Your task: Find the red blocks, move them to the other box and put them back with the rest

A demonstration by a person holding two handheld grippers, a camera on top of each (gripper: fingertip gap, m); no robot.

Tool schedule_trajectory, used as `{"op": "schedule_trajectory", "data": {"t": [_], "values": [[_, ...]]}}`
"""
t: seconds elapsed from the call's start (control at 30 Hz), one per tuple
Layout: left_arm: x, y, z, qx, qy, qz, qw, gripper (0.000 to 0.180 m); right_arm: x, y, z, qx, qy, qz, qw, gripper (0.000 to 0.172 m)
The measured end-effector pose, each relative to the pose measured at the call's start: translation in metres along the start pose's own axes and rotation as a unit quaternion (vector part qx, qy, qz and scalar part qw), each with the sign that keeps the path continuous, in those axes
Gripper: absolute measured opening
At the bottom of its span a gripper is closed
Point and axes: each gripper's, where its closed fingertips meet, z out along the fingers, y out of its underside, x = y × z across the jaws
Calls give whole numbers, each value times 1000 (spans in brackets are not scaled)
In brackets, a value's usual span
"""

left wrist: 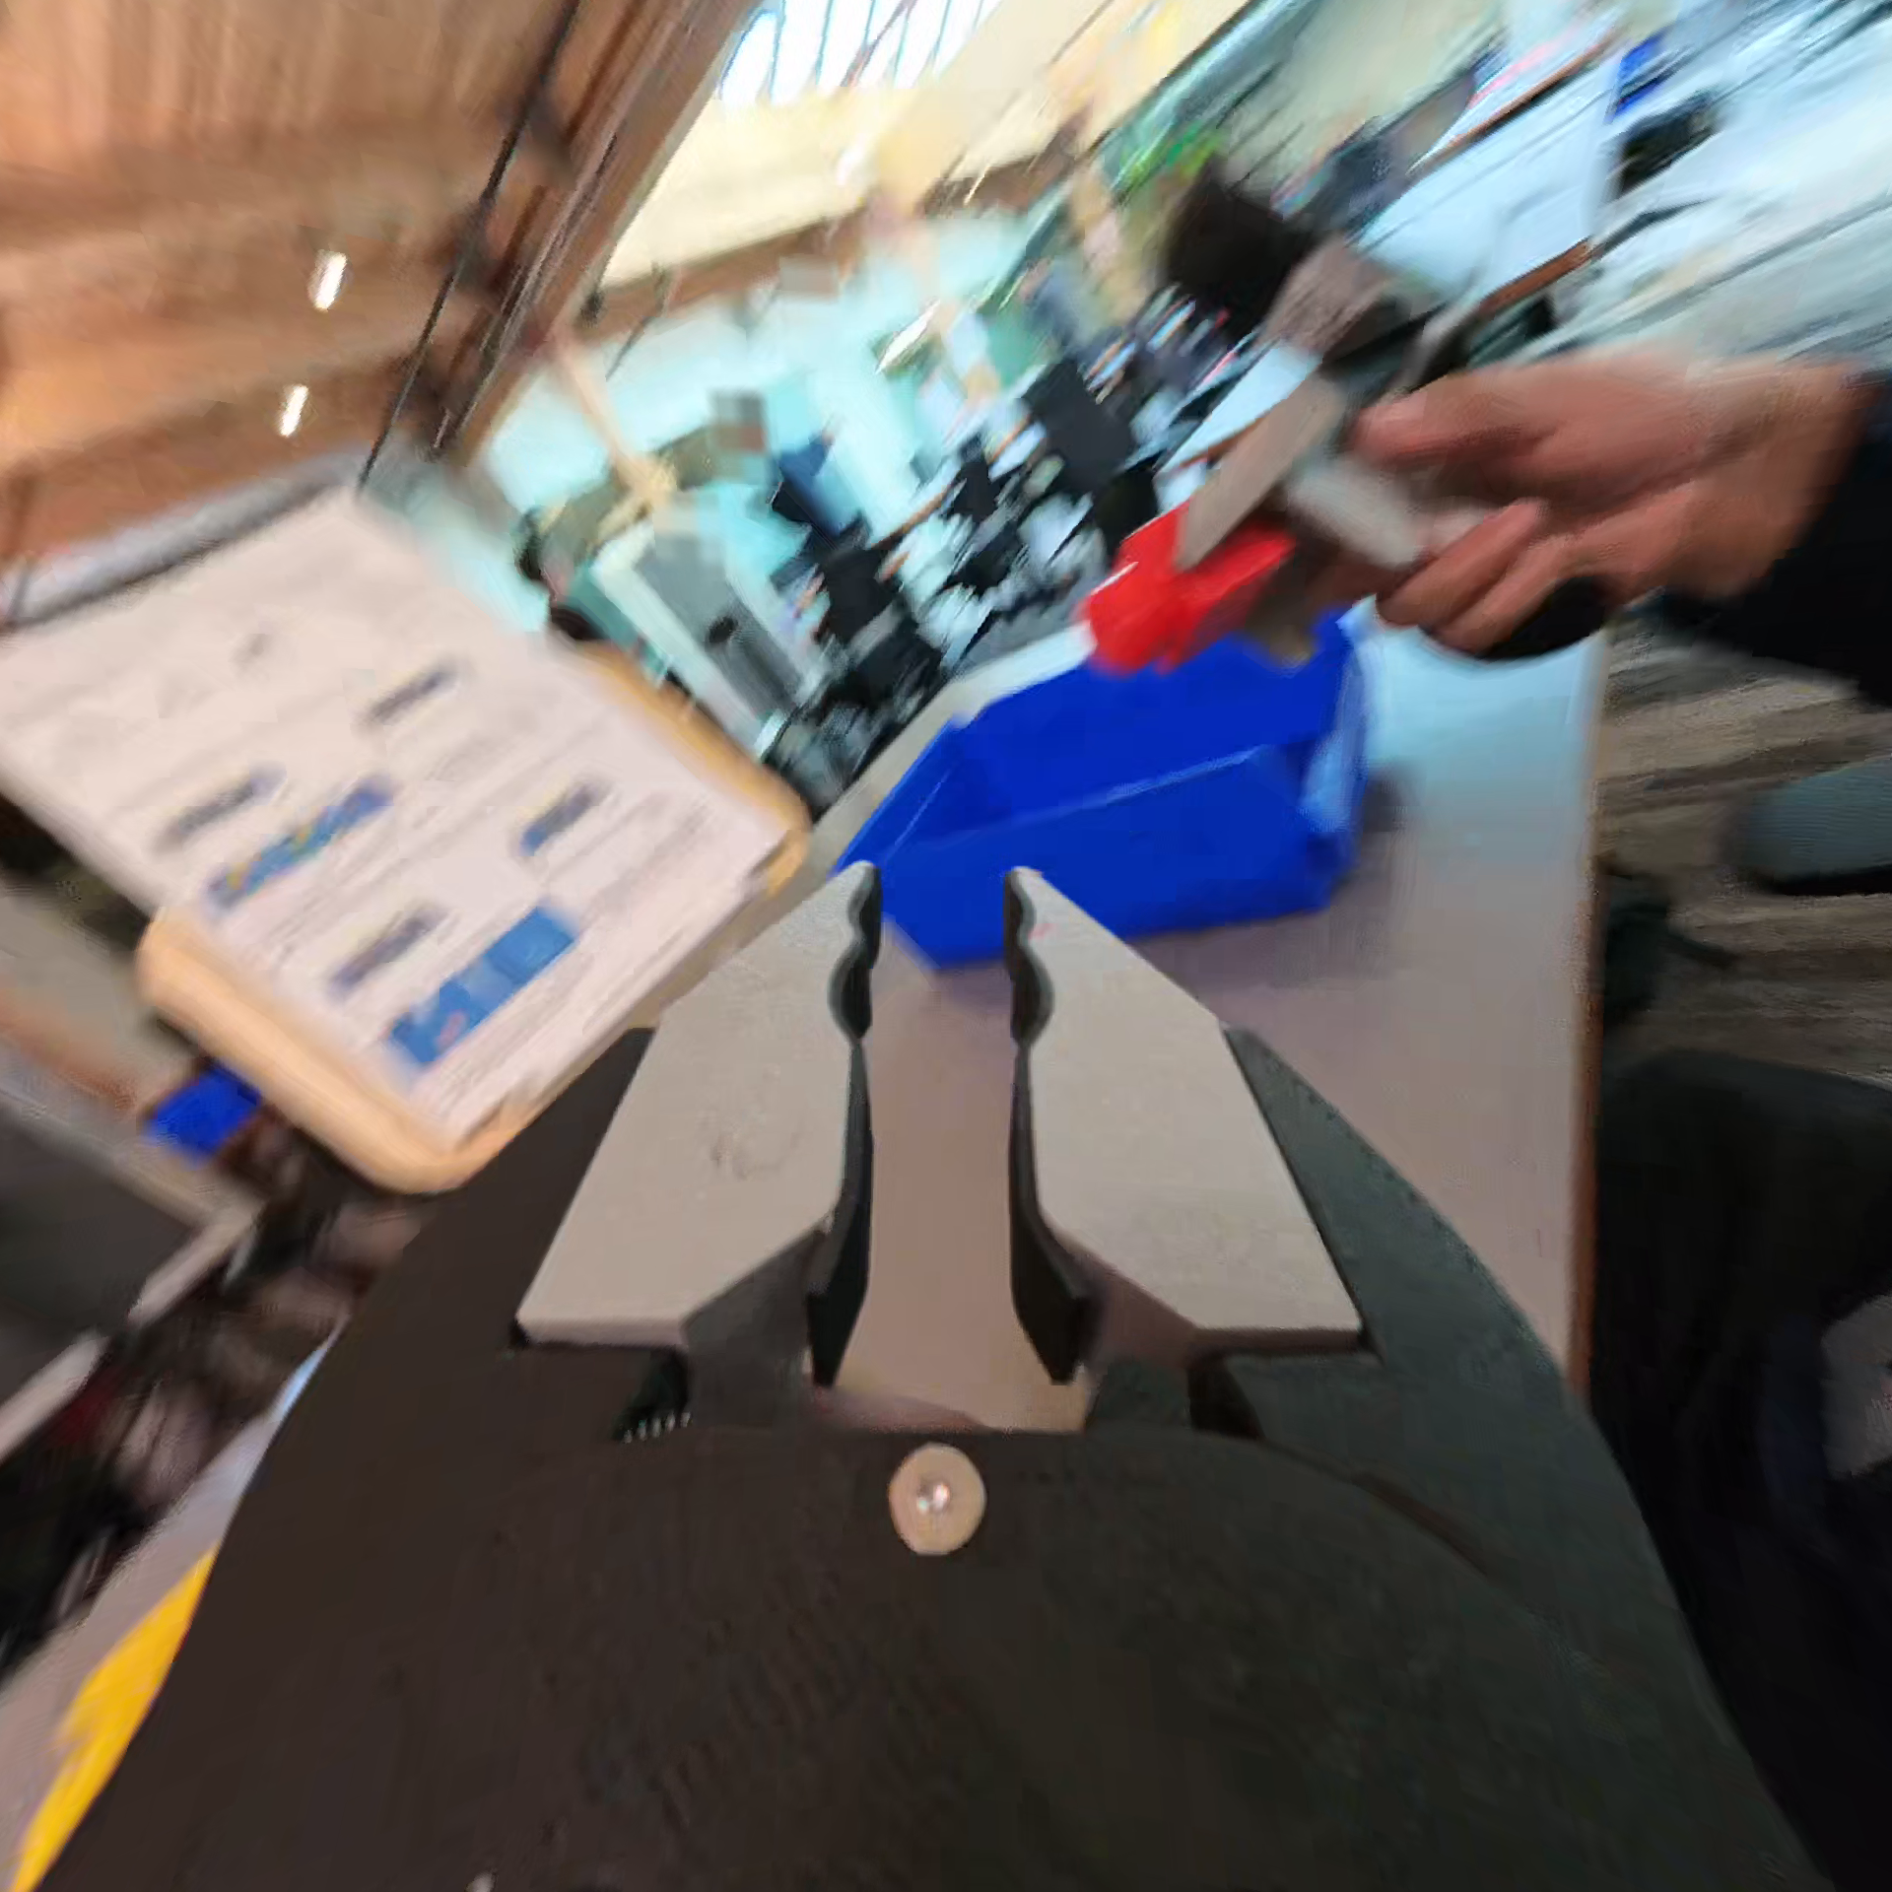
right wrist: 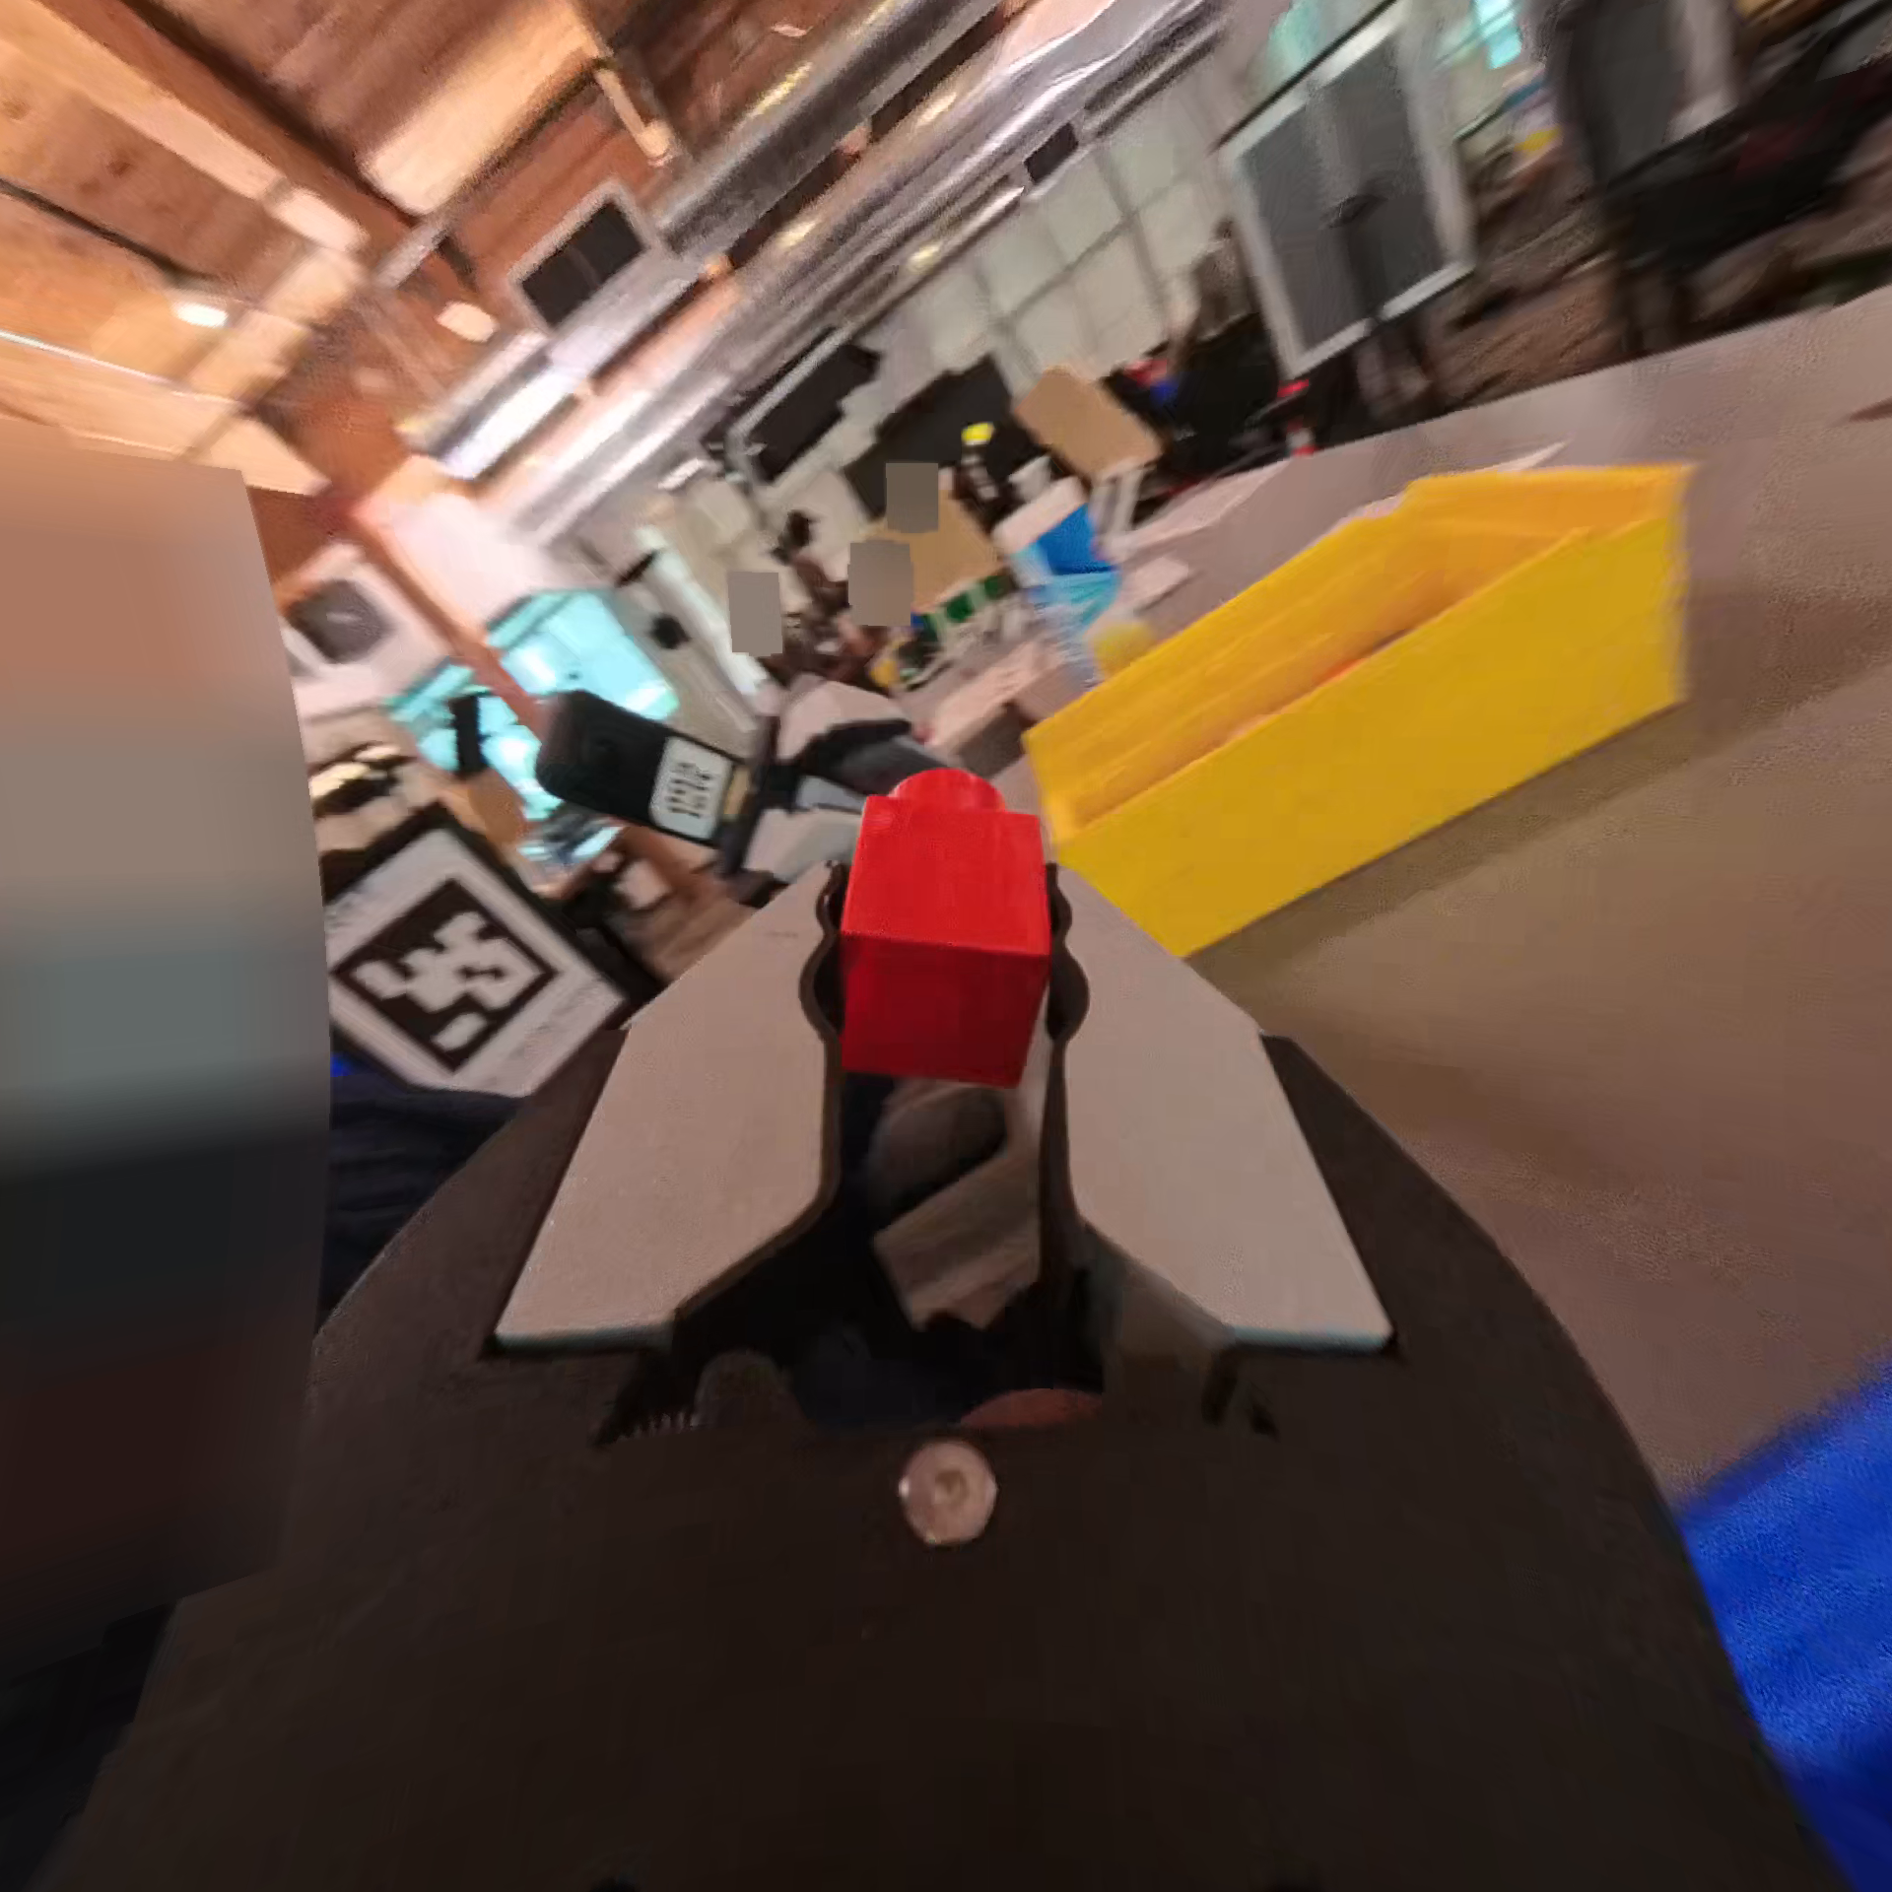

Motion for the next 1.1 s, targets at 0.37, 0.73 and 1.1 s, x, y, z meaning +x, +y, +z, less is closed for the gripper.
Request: {"op": "schedule_trajectory", "data": {"t": [0.37,0.73,1.1], "values": [[-97,216,-83,-483,18,-180,857,39,180,1,-103,-141,442,-117,878,42],[-93,290,-88,-607,94,-152,775,35,135,-12,-90,-114,400,-158,895,51],[-86,120,-7,-306,-89,74,945,35,47,15,-6,-86,140,-86,983,59]]}}
